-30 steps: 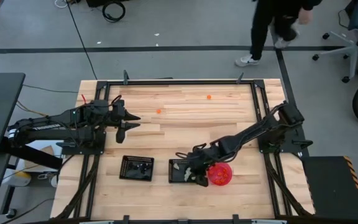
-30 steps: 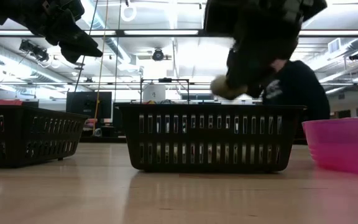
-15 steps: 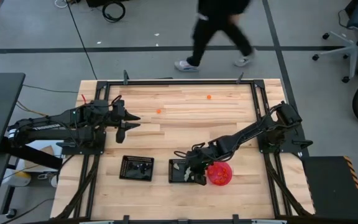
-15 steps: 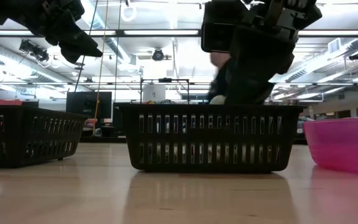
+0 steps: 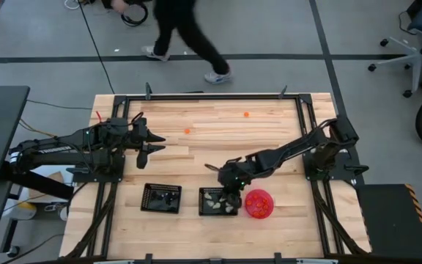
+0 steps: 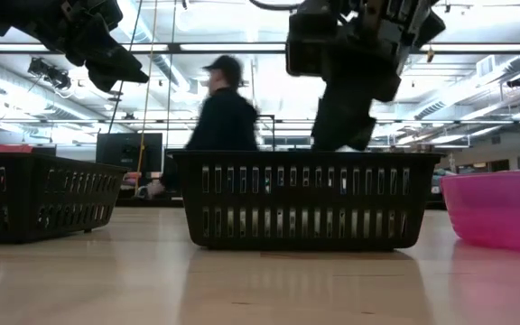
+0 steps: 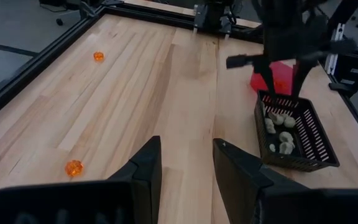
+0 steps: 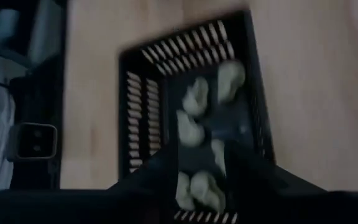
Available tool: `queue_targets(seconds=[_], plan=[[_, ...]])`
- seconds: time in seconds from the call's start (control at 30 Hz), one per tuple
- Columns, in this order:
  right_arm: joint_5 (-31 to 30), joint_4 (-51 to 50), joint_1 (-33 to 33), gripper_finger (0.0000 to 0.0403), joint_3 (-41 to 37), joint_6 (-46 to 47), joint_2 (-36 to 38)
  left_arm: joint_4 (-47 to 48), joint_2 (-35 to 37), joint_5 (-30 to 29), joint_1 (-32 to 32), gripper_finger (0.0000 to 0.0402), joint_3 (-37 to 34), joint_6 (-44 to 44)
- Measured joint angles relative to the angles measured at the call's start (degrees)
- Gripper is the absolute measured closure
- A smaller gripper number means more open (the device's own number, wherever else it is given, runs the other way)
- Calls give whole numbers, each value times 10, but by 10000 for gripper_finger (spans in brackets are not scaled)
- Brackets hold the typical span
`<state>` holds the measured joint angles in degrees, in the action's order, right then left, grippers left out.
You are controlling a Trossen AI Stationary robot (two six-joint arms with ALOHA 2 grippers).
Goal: Sort Halloween decoration
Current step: Put the orange pumpkin toy into the pink bowl
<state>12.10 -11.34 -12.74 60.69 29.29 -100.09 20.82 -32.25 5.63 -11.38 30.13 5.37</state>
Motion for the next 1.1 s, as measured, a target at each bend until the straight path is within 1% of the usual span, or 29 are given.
queue_targets(seconds=[0.1,0.23,0.3,0.43,0.5,0.67,0.8,0.93,1.1], plan=[[-8,25,12,269,0,-44,23,0,0,0,0,285,0,0],[-61,56,41,269,0,-82,38,0,0,0,0,285,0,0],[-89,43,64,269,0,-100,38,0,0,0,0,285,0,0],[-171,0,114,270,0,-111,38,0,0,0,0,285,0,0],[-193,-26,142,270,0,-111,38,2,0,0,0,285,0,0],[-199,-99,218,270,0,-118,38,6,0,0,0,285,0,-2],[-204,-137,281,270,0,-133,38,6,0,0,0,285,0,-2],[-206,-146,337,269,0,-144,38,5,0,0,0,285,0,-2],[-215,-151,390,255,0,-139,38,4,0,0,0,285,0,-2]])
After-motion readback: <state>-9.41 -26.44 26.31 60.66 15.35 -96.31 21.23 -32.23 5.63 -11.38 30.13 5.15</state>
